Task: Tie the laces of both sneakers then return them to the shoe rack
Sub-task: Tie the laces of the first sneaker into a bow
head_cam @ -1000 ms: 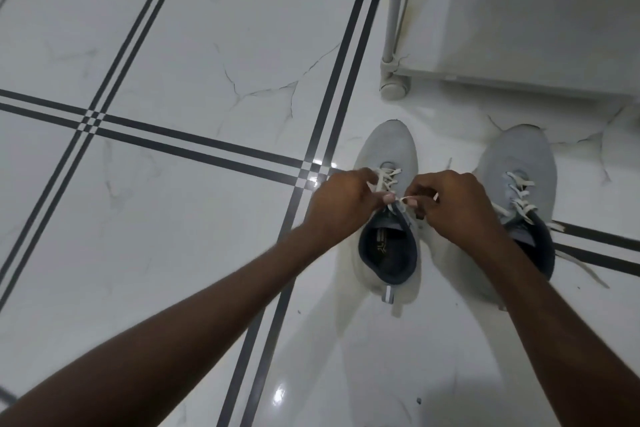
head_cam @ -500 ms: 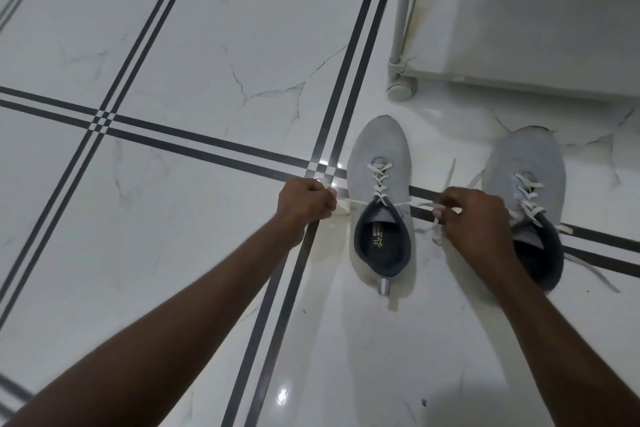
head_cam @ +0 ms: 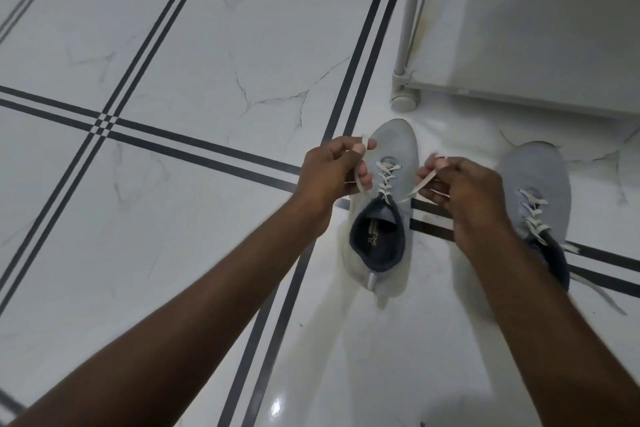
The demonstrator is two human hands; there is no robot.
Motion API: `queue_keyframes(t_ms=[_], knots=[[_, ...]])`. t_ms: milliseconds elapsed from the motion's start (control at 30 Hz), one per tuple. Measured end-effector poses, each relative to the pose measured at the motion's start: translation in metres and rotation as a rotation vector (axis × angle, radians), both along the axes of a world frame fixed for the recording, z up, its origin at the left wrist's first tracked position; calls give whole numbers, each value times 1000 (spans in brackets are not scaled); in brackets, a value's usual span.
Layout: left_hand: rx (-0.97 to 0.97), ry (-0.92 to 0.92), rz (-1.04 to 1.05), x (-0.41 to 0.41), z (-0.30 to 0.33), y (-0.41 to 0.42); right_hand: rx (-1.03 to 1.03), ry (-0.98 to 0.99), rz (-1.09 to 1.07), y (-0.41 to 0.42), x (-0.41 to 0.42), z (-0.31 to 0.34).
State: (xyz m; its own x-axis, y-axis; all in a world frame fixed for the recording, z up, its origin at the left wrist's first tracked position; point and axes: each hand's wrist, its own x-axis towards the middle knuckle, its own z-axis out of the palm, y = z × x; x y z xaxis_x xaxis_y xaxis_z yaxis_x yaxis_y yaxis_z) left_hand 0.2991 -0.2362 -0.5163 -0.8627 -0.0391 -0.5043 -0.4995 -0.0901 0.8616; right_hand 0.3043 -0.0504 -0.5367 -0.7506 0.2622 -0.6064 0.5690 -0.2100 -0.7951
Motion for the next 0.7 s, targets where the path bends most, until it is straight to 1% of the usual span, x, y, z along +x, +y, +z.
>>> queue_keyframes(t_ms=[67, 200, 267, 300, 400, 467, 567, 700], knots=[[-67, 36, -38, -3, 0, 2, 41, 106, 83, 2, -4, 13], [-254, 95, -190, -6, 0, 10, 193, 249, 183, -3, -11, 20], [-327, 85, -246, -9, -3, 15, 201, 339, 223, -6, -18, 26], [-337, 60, -231, -11, -5, 16, 188, 371, 240, -7, -22, 30], [-322, -70, -77, -17, -11, 11, 164, 409, 283, -7, -39, 34], [-288, -133, -88, -21, -13, 4, 167, 425, 344, -5, -47, 34], [-133, -135, -182, -26, -11, 3, 143, 438, 463, -6, -55, 35], [-33, -66, -511, -32, 0, 7, 220, 423, 531, -12, -62, 34]])
